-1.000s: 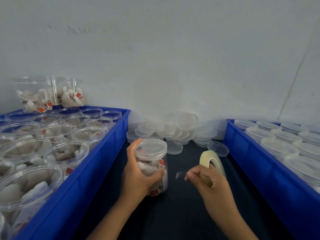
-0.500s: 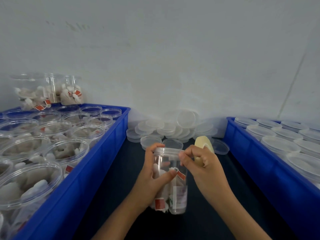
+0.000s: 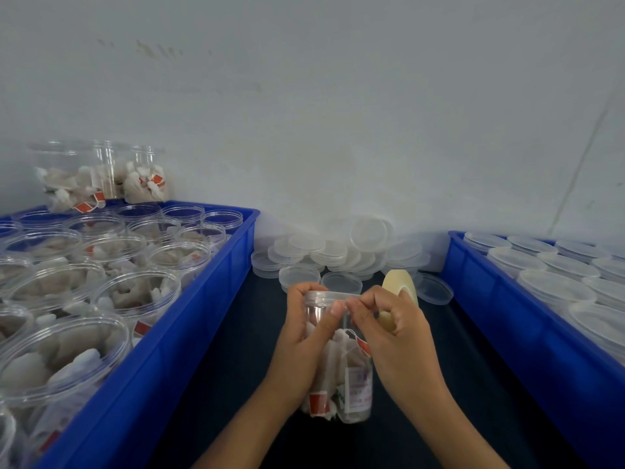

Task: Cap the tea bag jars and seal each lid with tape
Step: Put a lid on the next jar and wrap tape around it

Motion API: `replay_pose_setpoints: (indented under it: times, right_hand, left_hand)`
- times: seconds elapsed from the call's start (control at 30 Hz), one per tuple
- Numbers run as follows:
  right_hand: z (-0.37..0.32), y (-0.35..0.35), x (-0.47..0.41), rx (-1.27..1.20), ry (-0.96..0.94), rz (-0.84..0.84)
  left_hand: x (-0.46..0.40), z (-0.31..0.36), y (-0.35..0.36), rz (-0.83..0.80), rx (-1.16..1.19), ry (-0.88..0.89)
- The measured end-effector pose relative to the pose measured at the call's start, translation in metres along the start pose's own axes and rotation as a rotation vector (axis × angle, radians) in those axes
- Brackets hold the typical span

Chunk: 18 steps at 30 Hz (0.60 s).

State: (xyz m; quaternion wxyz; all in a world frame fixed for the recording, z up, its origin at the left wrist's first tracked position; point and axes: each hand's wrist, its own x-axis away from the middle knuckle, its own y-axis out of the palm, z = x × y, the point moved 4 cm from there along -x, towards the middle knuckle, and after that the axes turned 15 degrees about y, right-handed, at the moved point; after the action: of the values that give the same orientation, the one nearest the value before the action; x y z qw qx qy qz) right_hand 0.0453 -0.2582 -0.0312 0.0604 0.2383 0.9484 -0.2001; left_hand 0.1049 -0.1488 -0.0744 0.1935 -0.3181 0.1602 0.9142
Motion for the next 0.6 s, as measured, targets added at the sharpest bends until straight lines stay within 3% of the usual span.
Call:
replay_pose_setpoints:
  times: [0.3, 0.6]
  right_hand:
    - [0.0021, 0.0036, 0.0016, -0.063, 0.013, 0.020]
    - [0.0002, -0.0007, 0.0048, -0.200, -0.050, -0.135]
  left_hand:
    - [-0.0007, -0.0010, -0.0001, 0.028, -0.095, 0.034]
    - [-0.0008, 0.0002, -0.0007, -0.010, -0.162, 0.091]
